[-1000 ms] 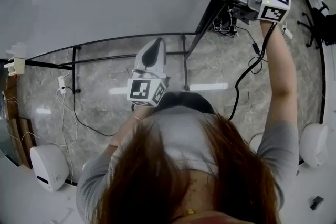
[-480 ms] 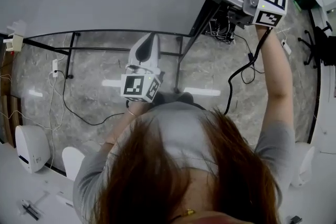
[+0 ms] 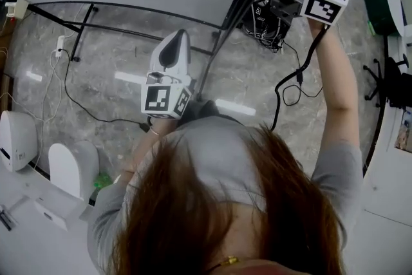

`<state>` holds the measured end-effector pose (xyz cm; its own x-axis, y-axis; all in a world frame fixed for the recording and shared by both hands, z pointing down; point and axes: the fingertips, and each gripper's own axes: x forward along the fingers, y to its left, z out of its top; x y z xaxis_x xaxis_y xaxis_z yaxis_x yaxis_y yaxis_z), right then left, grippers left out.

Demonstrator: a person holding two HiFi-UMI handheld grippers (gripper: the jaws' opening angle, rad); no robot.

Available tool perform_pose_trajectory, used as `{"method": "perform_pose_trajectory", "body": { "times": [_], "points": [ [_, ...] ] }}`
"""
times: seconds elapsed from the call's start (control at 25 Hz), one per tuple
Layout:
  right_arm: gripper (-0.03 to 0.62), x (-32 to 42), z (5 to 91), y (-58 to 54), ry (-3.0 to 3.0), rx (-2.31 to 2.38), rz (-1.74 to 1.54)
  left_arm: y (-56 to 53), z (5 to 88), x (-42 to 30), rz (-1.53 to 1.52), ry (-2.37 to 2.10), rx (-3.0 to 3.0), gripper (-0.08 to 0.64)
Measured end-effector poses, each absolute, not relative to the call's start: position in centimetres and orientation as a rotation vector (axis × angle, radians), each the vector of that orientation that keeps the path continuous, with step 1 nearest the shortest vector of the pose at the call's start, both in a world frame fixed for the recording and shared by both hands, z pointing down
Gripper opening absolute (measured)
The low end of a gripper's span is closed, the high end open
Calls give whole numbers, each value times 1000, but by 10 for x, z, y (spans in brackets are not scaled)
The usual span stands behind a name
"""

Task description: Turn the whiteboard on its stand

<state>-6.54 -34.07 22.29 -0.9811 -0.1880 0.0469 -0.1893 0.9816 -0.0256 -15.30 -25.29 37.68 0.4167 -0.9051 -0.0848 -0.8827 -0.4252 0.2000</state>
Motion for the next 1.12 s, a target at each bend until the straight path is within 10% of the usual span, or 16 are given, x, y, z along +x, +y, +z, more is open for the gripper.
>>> {"method": "perform_pose_trajectory", "body": {
  "times": [1.12],
  "points": [
    [52, 24, 214, -314, -3082, 274, -33, -203, 374, -144, -241, -1556, 2567, 3]
  ]
}}
